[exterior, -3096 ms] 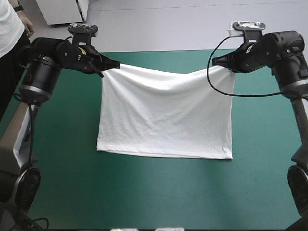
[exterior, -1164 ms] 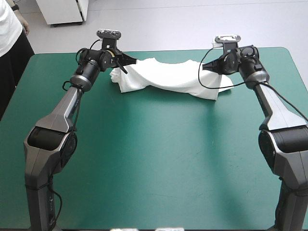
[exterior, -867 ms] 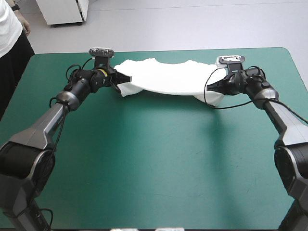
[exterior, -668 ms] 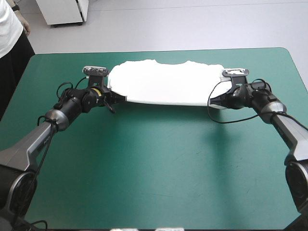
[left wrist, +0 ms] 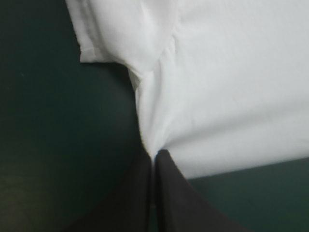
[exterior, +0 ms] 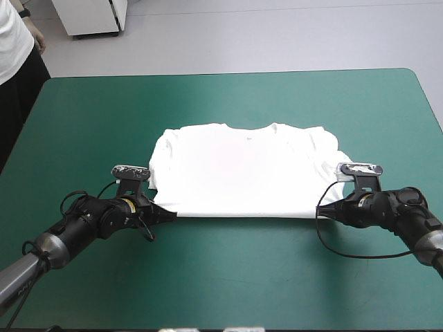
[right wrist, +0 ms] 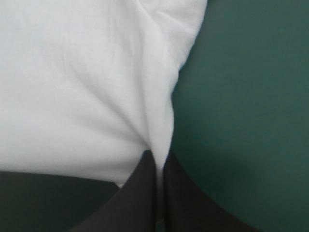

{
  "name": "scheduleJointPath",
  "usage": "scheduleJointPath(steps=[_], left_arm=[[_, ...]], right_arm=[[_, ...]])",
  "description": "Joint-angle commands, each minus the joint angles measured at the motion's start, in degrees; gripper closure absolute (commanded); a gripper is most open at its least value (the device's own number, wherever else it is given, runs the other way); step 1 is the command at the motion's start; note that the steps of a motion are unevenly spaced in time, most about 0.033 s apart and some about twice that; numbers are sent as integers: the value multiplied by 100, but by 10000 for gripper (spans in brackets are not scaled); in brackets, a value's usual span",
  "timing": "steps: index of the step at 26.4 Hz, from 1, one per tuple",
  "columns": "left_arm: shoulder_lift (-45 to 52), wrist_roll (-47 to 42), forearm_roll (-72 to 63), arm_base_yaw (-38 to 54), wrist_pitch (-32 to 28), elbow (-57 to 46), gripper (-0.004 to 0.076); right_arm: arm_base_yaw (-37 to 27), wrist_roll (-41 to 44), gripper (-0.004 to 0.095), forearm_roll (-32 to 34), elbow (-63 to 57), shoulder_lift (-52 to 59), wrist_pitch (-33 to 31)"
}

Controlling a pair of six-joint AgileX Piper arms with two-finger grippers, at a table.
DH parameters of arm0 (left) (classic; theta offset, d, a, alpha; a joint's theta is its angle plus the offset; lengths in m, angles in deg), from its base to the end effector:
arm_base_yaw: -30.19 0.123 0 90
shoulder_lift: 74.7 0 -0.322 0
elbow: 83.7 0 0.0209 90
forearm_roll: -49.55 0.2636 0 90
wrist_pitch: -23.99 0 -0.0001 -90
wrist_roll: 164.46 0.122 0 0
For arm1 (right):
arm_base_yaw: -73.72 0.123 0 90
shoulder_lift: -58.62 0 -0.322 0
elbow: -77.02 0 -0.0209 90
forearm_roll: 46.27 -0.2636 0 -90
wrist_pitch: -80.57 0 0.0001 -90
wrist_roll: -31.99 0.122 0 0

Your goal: Fold the cloth

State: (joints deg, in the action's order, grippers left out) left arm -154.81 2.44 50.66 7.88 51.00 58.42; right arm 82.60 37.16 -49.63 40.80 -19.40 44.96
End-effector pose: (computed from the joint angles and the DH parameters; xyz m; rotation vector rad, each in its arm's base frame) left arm 0.2383 -0.0966 0.2350 0.2228 2.5364 -0.2269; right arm 0.2398 0.0417 0.2434 -0.0344 2.6210 0.1475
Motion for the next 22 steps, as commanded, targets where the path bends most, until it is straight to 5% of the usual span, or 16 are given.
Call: scheduleJointPath(steps=[1,4,7,10,22], left_arm=[[193,-73,-188,-34,331,80,731],[193,-73,-322,-34,527,80,657],[193,-50,-590,-34,978,145,402],[278,-50,-568,-34,1830,597,179],[746,-61,380,-34,3491,3002,178]], right_arm=[[-17,-41,925,-48,65,169,57],[-17,-95,846,-53,65,124,-96],[-17,-107,504,-67,117,129,-412],[-17,-67,291,-78,473,150,-932],[-27,259,309,455,2888,440,-2501]])
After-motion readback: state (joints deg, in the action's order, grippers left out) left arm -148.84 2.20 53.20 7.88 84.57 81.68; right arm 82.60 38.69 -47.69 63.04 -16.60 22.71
